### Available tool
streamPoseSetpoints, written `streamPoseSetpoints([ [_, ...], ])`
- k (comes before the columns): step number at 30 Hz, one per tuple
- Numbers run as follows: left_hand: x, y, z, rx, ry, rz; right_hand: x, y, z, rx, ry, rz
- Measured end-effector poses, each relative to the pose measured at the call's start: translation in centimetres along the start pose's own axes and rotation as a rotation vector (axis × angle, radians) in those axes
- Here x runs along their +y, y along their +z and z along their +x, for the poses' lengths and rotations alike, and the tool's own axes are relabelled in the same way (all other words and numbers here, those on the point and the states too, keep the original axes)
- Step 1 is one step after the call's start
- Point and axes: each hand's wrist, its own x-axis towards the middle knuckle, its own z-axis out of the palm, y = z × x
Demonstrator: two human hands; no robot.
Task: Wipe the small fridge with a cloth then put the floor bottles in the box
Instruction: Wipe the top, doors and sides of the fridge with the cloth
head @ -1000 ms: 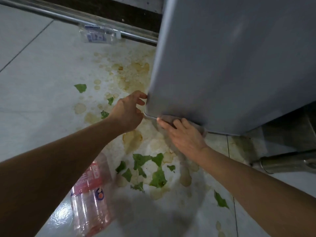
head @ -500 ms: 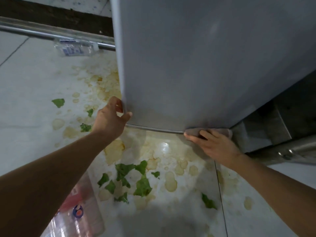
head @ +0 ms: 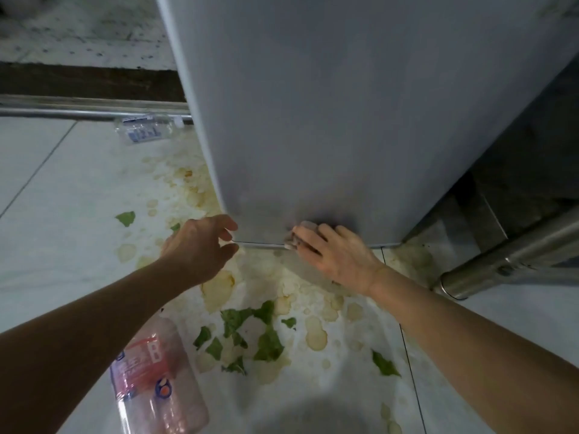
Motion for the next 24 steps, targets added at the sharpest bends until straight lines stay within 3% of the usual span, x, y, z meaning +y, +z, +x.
streamPoseSetpoints([
  [2,1.3,-0.2,-0.6,0.076,0.180,0.178,1.9,0.3,-2.4,0.024,0.074,0.005],
  [5,3.9,-0.3,-0.6,0.237,0.610,0.370,4.1,0.4,-6.1,0.041,0.267,0.078],
  [7,5.6,-0.2,-0.2,0.291,0.848,0.461,5.2,0.1,-7.7,0.097,0.541,0.165],
  [9,6.7,0.1,0.3,0.322,0.969,0.550,5.3,-0.4,-8.1,0.162,0.829,0.236],
  [13,8.6,0.2,1.2,0.360,1.052,0.751,1.9,-1.0,-4.2,0.325,1.109,0.329],
  [17,9.6,-0.5,1.5,0.461,1.065,0.767,-1.0,-1.4,-1.0,0.410,1.187,0.530],
  [21,10.3,-1.9,1.7,0.525,1.062,0.787,1.4,-3.1,-2.4,0.610,1.296,0.613],
  [24,10.9,-2.4,1.9,0.553,1.078,0.825,3.5,-5.4,-3.0,0.645,1.372,0.642],
])
